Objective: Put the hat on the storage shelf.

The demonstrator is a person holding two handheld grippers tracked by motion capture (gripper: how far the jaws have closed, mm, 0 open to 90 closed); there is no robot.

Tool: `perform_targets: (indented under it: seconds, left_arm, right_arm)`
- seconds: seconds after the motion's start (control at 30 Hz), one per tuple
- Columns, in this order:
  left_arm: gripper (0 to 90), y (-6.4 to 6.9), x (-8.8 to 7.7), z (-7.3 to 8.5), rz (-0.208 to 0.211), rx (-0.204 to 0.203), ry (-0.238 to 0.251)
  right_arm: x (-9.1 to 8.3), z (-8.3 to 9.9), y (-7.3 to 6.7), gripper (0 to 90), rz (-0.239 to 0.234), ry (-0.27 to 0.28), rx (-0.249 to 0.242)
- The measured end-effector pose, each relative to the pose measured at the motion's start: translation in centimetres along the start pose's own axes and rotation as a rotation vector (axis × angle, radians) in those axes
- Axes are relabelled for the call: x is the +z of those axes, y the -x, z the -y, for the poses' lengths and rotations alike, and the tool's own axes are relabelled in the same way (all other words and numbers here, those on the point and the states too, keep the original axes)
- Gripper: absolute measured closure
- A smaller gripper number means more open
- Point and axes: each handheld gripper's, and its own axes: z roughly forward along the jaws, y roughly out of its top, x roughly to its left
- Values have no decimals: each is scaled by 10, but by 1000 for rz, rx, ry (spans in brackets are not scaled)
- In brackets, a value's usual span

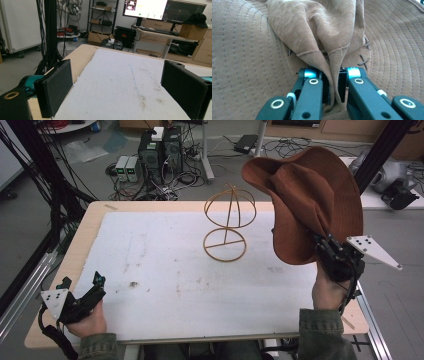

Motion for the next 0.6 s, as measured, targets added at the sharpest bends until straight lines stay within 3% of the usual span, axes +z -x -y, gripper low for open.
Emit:
perform_targets:
  seconds: [0.23,0.33,0.4,0.43,0.6]
  left_arm:
    - [105,-2,1,0,11,-11,9]
    - [105,-1,1,0,17,-9,17]
    - [105,-1,2,0,19,-7,18]
    - [105,0,2,0,22,1,17]
    - [105,1,3,0,26,7,20]
  right_arm:
    - [13,-18,-9,879,-37,20,8]
    - [27,-29,-16,877,-109,6,12]
    - [31,-31,-17,877,-124,2,18]
    - [41,-36,-22,877,-165,-11,39]
    - [64,-45,-33,877,-212,-26,75]
